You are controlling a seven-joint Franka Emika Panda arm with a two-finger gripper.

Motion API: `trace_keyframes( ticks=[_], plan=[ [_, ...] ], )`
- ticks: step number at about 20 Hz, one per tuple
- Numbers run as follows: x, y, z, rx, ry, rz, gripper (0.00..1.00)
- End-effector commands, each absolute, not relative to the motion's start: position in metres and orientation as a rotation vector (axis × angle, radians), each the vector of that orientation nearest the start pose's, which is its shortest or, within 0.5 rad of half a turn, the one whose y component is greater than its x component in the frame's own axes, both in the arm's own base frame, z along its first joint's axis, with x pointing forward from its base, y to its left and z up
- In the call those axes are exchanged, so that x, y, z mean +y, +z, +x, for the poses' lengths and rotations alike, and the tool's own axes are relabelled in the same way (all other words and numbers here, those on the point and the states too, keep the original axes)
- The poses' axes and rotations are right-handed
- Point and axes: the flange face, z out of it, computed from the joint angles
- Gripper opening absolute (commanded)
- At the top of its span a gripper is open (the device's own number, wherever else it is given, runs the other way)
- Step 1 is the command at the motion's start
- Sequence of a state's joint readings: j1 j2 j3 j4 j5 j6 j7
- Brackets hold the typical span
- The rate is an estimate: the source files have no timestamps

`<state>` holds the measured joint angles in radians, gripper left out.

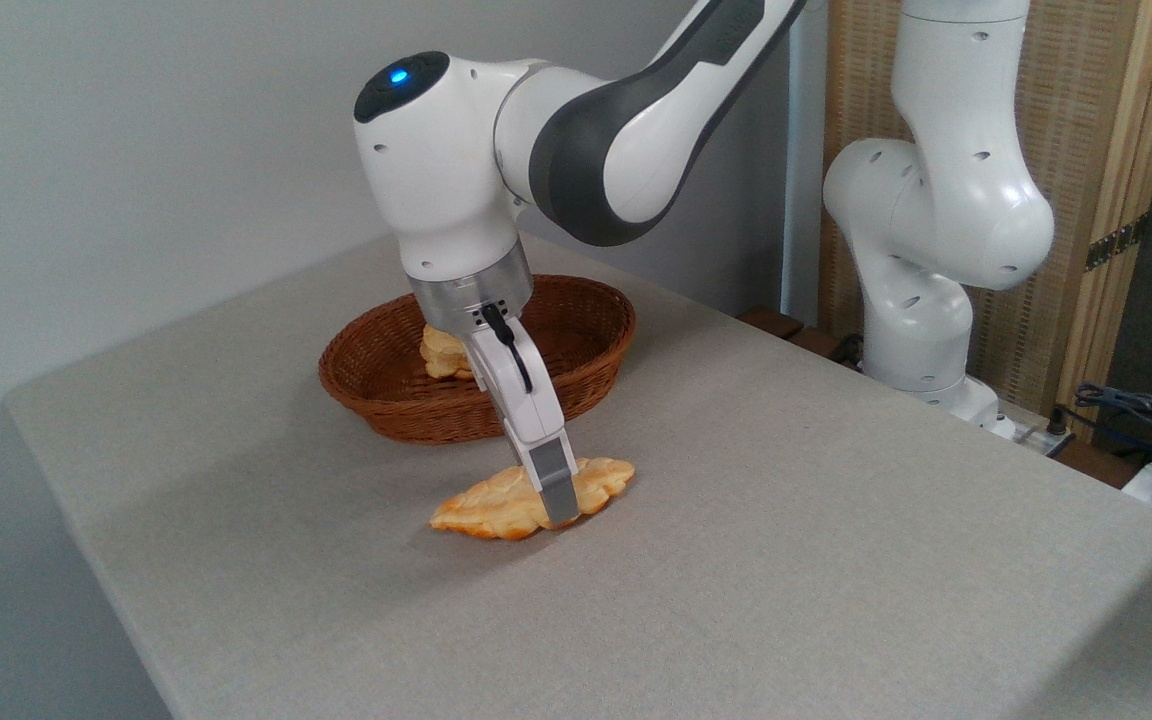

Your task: Put bread into the basket

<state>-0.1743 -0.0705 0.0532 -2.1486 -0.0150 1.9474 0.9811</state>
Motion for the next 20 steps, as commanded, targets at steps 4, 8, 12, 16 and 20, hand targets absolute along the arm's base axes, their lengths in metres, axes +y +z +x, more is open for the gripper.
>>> trace_keyframes(
  ticks=[4,8,12,16,20],
  plan=[
    [-0.072,0.411,0.505,1.718,0.178,-2.723,1.00],
    [-0.068,0.416,0.506,1.706,0.164,-2.728,1.00],
    [-0.067,0.417,0.506,1.705,0.163,-2.729,1.00],
    [-0.063,0.424,0.507,1.693,0.142,-2.733,1.00],
    [-0.061,0.432,0.506,1.686,0.130,-2.739,1.00]
  ],
)
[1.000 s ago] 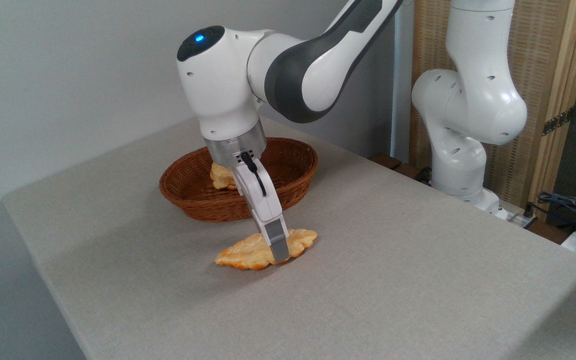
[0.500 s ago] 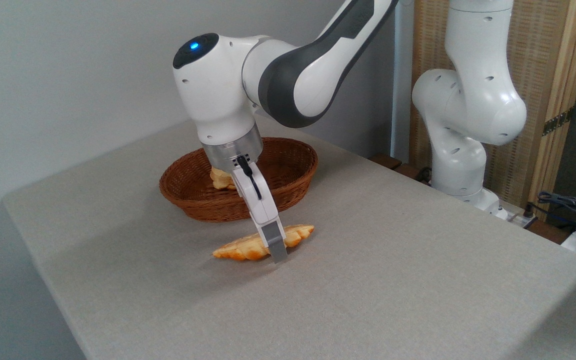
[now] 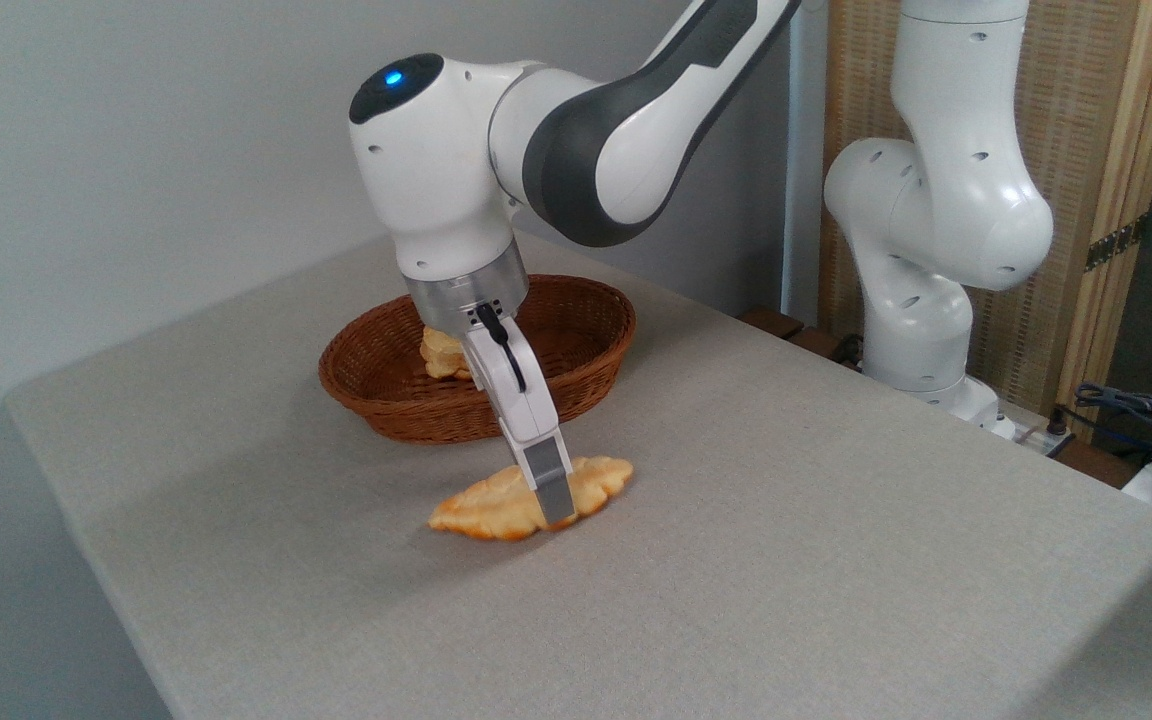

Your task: Put bread into the basket

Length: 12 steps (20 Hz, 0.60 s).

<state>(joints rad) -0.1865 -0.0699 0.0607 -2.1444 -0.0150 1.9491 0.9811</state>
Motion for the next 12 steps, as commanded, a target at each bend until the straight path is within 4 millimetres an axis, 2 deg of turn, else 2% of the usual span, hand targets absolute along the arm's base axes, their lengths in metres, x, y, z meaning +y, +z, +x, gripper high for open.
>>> trace_keyframes(
  ticks=[1,5,12],
  plan=[
    [-0.060,0.434,0.506,1.684,0.125,-2.739,1.00],
    [-0.058,0.438,0.507,1.669,0.111,-2.776,1.00],
    [-0.069,0.428,0.510,1.703,0.124,-2.752,1.00]
  ],
)
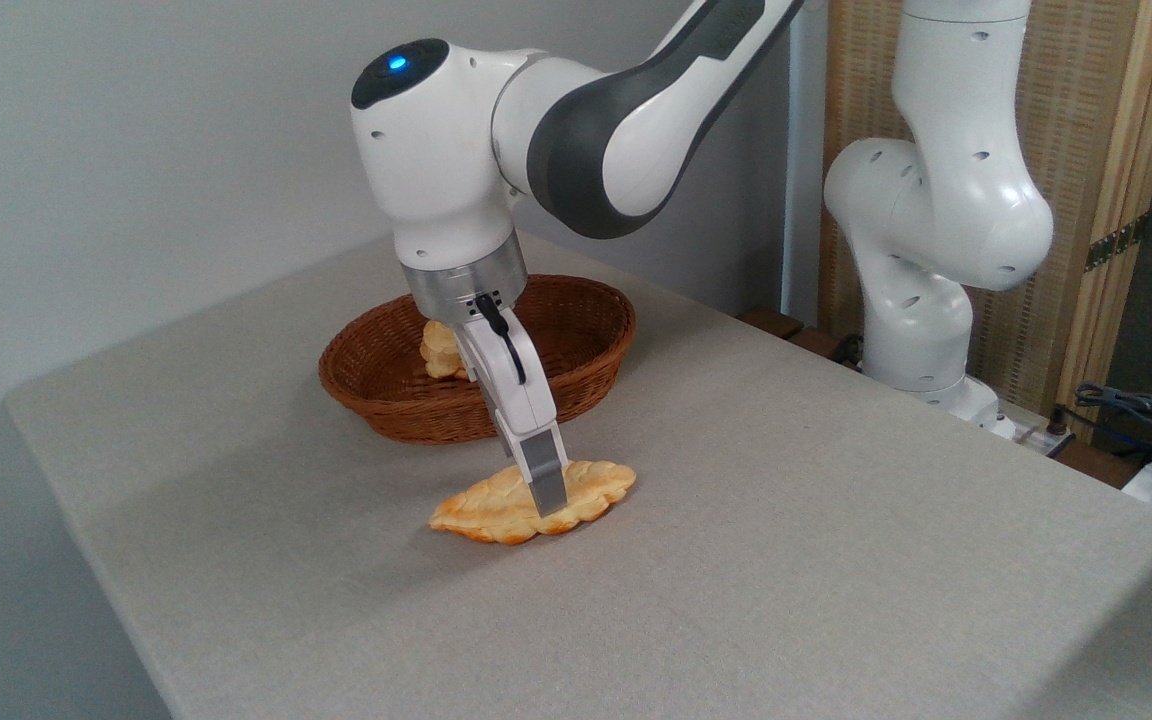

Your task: Put bread into the basket

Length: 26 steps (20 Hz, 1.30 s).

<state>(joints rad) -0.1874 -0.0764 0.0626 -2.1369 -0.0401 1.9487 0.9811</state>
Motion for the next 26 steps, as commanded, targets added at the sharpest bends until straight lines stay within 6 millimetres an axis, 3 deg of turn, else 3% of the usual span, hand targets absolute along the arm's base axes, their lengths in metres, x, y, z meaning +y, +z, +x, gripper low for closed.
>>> trace_keyframes(
  ticks=[1,26],
  plan=[
    [-0.0671,0.4273,0.5106,1.713,0.119,-2.744,1.00],
    [-0.0616,0.4261,0.5142,1.834,0.095,-2.644,1.00]
  ],
)
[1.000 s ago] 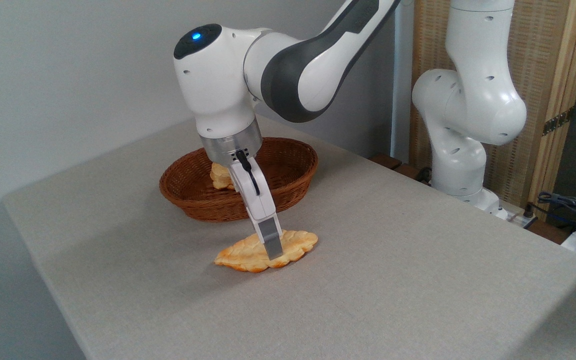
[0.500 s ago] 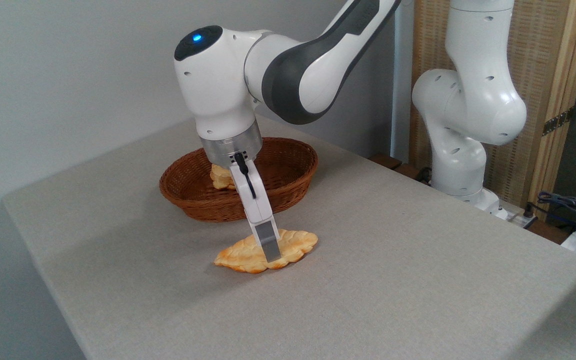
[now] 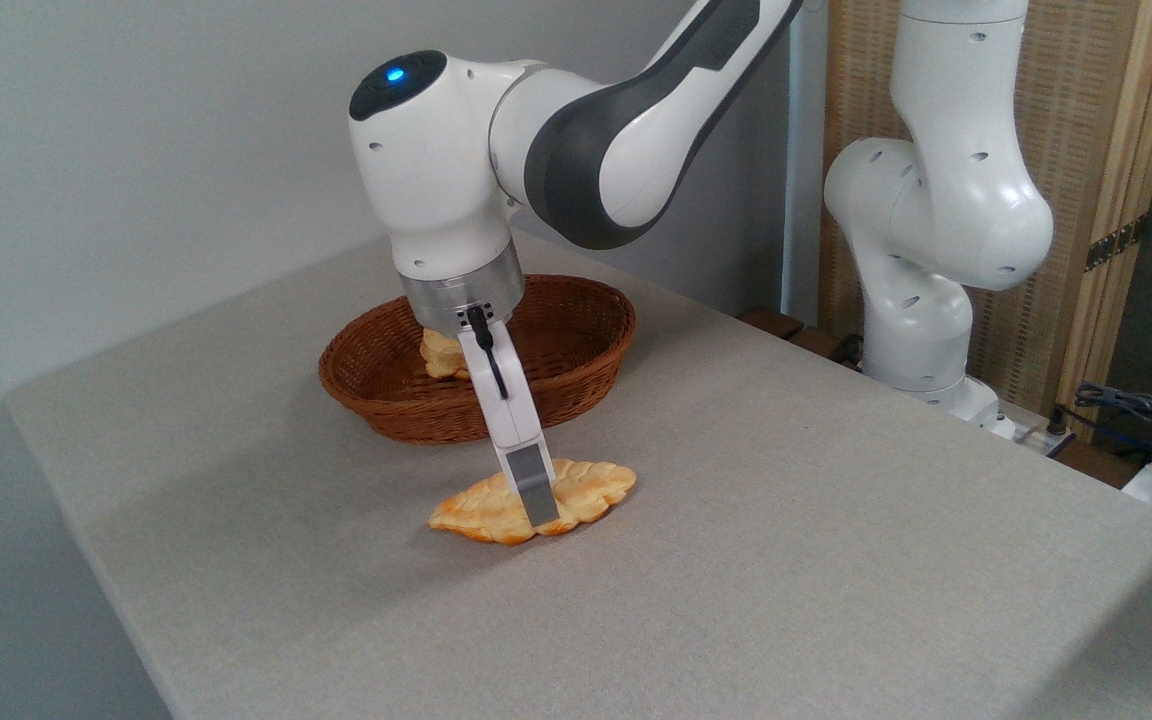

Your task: Put bread into the basket

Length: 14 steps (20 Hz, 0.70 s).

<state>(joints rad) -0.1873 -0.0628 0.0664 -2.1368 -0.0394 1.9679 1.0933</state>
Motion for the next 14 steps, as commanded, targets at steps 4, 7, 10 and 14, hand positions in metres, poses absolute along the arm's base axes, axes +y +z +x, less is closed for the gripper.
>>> trace_keyframes(
  ticks=[4,7,10,14],
  plan=[
    [-0.062,0.422,0.514,1.836,0.106,-2.647,1.00],
    [-0.062,0.418,0.515,1.837,0.115,-2.649,1.00],
    [-0.063,0.416,0.515,1.839,0.122,-2.649,1.00],
    [-0.063,0.415,0.515,1.839,0.125,-2.649,0.80]
  ],
)
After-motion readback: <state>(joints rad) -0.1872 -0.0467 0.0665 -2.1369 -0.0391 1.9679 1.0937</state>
